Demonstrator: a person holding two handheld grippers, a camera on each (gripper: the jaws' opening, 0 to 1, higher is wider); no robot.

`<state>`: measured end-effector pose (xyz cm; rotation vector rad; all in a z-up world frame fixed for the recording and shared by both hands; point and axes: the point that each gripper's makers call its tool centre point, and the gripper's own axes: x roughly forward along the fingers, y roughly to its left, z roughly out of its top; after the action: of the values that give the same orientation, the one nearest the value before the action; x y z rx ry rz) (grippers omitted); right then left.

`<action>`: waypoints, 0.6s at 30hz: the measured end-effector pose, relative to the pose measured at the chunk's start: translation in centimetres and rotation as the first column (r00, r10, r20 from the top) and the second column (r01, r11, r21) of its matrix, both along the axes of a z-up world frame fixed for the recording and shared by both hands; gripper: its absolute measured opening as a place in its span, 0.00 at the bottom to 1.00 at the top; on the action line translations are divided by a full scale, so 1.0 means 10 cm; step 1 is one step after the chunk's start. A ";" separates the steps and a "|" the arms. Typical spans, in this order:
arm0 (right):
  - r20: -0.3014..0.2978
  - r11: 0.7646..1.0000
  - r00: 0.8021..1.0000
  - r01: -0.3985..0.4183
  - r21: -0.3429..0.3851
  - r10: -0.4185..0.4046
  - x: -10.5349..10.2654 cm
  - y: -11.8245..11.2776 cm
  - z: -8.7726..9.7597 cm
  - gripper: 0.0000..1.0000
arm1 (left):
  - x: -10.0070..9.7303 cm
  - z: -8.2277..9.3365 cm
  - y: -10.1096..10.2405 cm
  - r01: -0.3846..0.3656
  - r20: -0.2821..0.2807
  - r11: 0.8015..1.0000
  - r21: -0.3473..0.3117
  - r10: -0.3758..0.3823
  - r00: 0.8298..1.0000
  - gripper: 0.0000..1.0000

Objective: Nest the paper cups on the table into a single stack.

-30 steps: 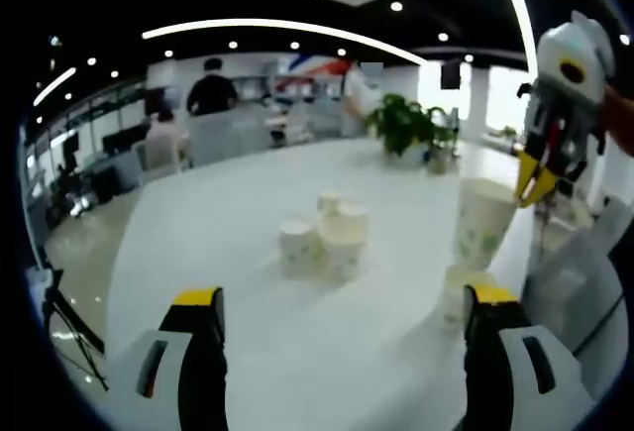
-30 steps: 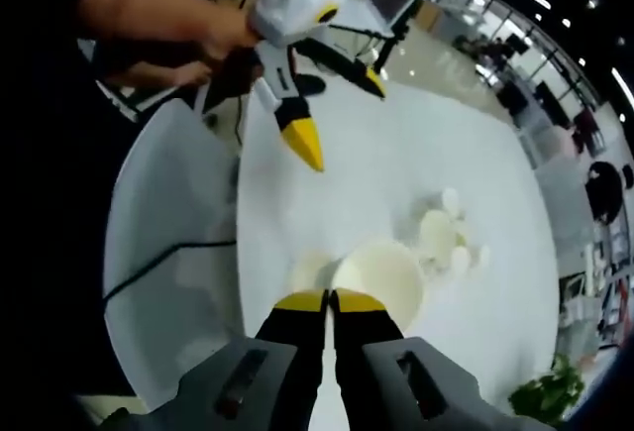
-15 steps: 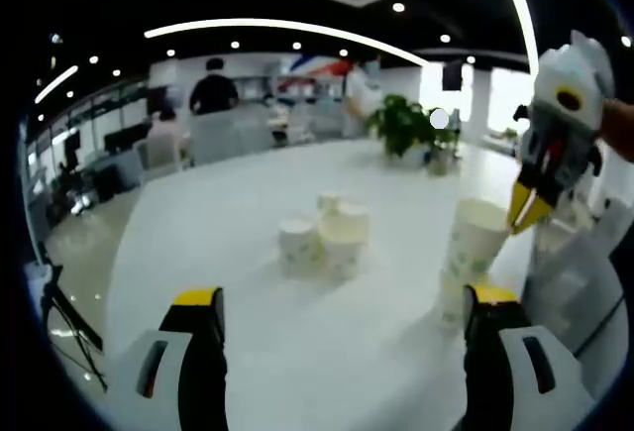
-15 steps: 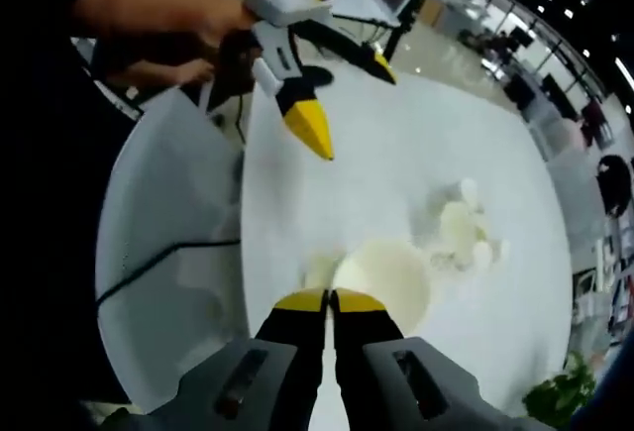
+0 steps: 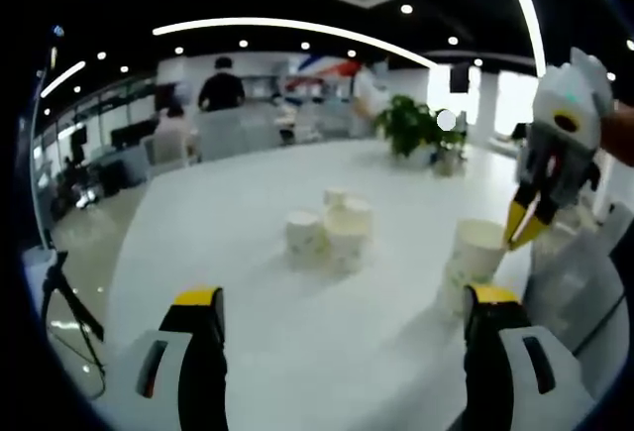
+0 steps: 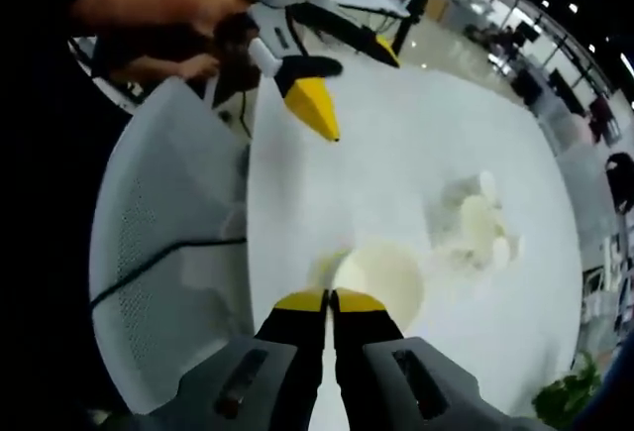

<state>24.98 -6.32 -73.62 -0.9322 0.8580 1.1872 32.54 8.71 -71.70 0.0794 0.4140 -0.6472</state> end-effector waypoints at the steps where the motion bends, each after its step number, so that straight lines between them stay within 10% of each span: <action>1: 0.000 1.000 1.000 0.000 0.000 0.000 0.00 0.00 -0.01 0.00 | 0.00 0.00 0.00 0.000 0.002 1.000 0.000 0.000 1.000 0.98; 18: 0.003 0.999 1.000 0.031 -0.020 -0.031 0.03 -0.03 -0.45 0.00 | -0.02 0.00 0.02 -0.001 0.001 1.000 0.009 0.001 1.000 0.98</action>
<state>25.23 -6.58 -78.15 -0.9333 0.8803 1.1525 32.33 8.88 -71.65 0.0883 0.4158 -0.6446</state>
